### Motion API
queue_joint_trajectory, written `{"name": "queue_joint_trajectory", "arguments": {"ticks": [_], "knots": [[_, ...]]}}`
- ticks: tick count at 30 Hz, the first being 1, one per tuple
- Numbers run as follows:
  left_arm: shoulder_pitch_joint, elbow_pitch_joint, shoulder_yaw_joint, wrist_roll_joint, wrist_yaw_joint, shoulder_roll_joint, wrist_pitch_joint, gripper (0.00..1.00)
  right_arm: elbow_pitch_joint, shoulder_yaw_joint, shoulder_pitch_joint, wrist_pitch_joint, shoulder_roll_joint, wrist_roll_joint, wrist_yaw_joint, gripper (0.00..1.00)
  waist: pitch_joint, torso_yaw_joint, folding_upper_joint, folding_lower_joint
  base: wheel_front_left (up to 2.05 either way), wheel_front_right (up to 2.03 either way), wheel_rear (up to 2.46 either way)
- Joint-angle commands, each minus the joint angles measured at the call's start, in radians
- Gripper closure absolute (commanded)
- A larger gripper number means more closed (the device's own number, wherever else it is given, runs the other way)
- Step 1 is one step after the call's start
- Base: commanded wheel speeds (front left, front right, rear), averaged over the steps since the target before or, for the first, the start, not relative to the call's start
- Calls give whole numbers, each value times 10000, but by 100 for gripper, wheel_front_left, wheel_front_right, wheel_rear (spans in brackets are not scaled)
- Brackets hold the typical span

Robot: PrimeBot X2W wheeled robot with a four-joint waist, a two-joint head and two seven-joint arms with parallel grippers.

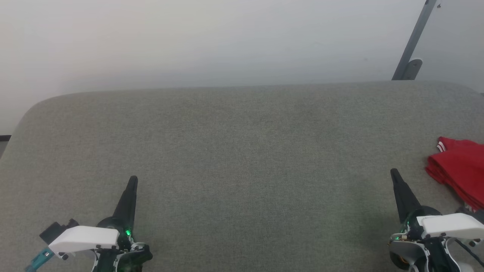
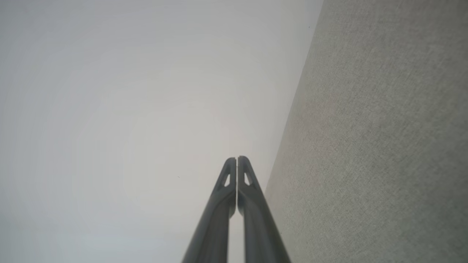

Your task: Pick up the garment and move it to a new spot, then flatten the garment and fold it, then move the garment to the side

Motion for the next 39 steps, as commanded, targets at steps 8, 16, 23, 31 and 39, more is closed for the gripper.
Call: {"name": "queue_joint_trajectory", "arguments": {"ticks": [8, 16, 23, 31, 39], "knots": [[-289, 42, 74, -623, -48, -15, 189, 100, 47, -81, -205, 168, 153, 533, 4, 100, 20, -50, 0, 0, 0, 0, 0], [-283, 57, 94, -767, -47, -30, 224, 100, 54, -82, -221, 200, 171, 653, 4, 100, 27, -67, 0, 0, 0, 0, 0], [-284, 57, 104, -753, -48, -38, 237, 100, 54, -81, -221, 198, 170, 654, 4, 100, 27, -67, 0, 0, 0, 0, 0], [-286, 57, 111, -741, -48, -44, 247, 100, 53, -80, -220, 196, 170, 656, 4, 100, 27, -67, 0, 0, 0, 0, 0], [-287, 57, 122, -730, -48, -50, 253, 100, 53, -75, -220, 194, 170, 657, 4, 100, 27, -67, 0, 0, 0, 0, 0]]}}
